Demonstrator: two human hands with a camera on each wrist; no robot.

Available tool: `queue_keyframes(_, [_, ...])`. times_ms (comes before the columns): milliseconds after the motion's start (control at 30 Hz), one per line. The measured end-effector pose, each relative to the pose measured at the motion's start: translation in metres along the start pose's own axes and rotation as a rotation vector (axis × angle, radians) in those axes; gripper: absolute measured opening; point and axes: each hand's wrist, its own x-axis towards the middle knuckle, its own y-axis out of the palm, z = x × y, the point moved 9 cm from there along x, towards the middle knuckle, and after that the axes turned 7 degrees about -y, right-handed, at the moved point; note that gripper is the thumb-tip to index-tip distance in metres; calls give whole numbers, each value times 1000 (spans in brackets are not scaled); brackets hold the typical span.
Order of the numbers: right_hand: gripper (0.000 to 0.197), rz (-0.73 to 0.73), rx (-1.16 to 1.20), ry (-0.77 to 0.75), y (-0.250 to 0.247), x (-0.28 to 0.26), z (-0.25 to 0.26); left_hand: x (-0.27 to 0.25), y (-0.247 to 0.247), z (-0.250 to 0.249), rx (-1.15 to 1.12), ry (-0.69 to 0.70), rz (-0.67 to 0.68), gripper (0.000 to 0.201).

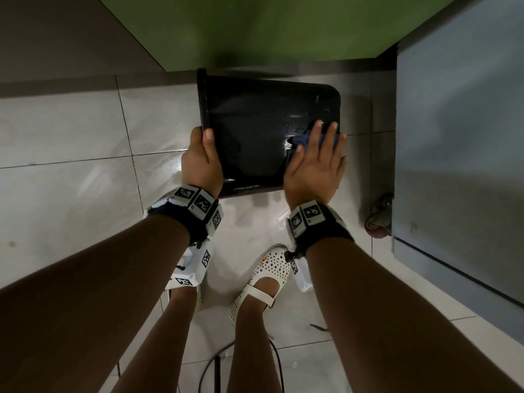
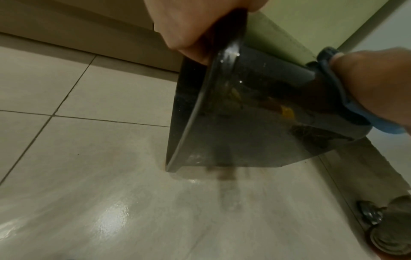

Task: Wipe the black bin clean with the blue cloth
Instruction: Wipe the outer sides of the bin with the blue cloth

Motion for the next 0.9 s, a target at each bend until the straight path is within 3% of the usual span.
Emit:
queue_keyframes(133, [53,26,114,185,-5,18,-28,2,0,2,4,2,-1,40])
queue_keyframes(267, [54,117,361,525,6,27,-60,2,0,1,-10,8,8,40])
queue_keyframes(300, [55,104,351,552,5,27,-58,3,0,2,-17,7,10,40])
queue_keyframes(367, [57,35,193,487,-5,24,-43,4,1,3,-31,4,13,40])
queue_keyframes(467, [60,9,23,242,-2,11,1,5,3,5,-32,0,29,35])
queue_keyframes(667, [56,-8,11,-269,12,-19,104,8,3,6,-26,19,9,31])
queue_keyframes(800, [55,91,-20,-424,19,-5,129,11,-2,3,-19,65,-6,35])
queue_keyframes(900, [52,95,-28,-435,15,16,115,7,-3,4,-7,52,-9,34])
